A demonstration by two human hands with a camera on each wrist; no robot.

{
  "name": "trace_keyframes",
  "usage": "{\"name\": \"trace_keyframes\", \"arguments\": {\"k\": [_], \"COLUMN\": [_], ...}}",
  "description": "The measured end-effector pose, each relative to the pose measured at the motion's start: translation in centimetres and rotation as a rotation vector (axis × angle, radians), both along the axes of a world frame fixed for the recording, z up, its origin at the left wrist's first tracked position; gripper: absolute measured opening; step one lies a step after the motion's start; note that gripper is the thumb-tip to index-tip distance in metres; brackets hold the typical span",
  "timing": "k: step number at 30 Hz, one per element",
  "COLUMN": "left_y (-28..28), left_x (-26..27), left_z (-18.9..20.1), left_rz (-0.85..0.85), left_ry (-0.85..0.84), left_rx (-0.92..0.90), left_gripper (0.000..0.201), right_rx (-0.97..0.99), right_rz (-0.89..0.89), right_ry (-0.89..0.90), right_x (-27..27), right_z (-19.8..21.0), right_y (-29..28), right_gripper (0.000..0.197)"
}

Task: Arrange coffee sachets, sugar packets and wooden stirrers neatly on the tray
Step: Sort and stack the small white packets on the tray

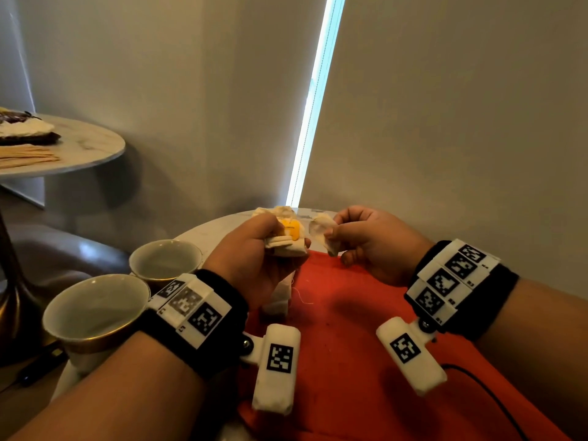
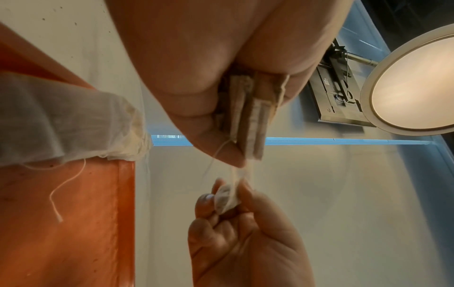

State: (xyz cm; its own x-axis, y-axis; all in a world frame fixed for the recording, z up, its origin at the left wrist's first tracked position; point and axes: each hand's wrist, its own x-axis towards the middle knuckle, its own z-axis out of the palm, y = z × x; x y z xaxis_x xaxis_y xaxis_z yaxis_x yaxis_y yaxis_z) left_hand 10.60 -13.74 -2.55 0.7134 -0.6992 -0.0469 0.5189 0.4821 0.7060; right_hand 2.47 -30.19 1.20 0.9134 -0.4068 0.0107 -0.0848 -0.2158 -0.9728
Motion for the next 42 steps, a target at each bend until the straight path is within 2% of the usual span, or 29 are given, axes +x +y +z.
{"name": "trace_keyframes", "arguments": {"k": [8,13,16,18,22,26,29,35,40,42], "left_y": [0.1,0.2,0.2,0.1,0.0,0.1,0.1,-0.1,-0.2,-0.2], "left_x": [0.4,0.6,0.7,0.8,0.8,0.9,1.0,1.2,1.2,1.2], "left_z": [0.4,0.2,0.2,0.2,0.2,0.1,0.0,-0.2,-0.3,-0.4], "left_rz": [0.082,0.102,0.125,0.13,0.141,0.144,0.142,0.108,0.068,0.056], "left_ry": [0.038,0.039,0.056,0.061,0.065,0.066,0.067,0.037,0.034,0.037], "left_rx": [-0.054,-0.05,-0.05,-0.053,-0.035,-0.033,-0.045,-0.032,-0.009,-0.002], "left_gripper": [0.015,0.015,0.013,0.013,0.014,0.017,0.017,0.02,0.021,0.023], "right_rx": [-0.086,-0.208,-0.211,-0.18,-0.184,-0.336,-0.389,-0.205,-0.24,-0.192], "right_rz": [-0.186,-0.325,-0.477,-0.517,-0.382,-0.299,-0.287,-0.268,-0.233,-0.25], "right_ry": [0.076,0.143,0.084,0.044,0.174,0.36,0.419,0.459,0.45,0.394], "right_x": [1.1,1.8,2.6,3.1,4.2,5.8,6.7,7.1,6.6,6.4], "right_z": [-1.2,-1.9,-1.9,-1.9,-2.8,-4.7,-5.9,-5.2,-4.7,-4.6], "right_y": [-2.0,-3.8,-5.6,-6.2,-6.0,-4.8,-4.3,-3.7,-3.6,-3.8], "right_gripper": [0.022,0.007,0.015,0.013,0.007,0.014,0.025,0.03,0.023,0.021]}}
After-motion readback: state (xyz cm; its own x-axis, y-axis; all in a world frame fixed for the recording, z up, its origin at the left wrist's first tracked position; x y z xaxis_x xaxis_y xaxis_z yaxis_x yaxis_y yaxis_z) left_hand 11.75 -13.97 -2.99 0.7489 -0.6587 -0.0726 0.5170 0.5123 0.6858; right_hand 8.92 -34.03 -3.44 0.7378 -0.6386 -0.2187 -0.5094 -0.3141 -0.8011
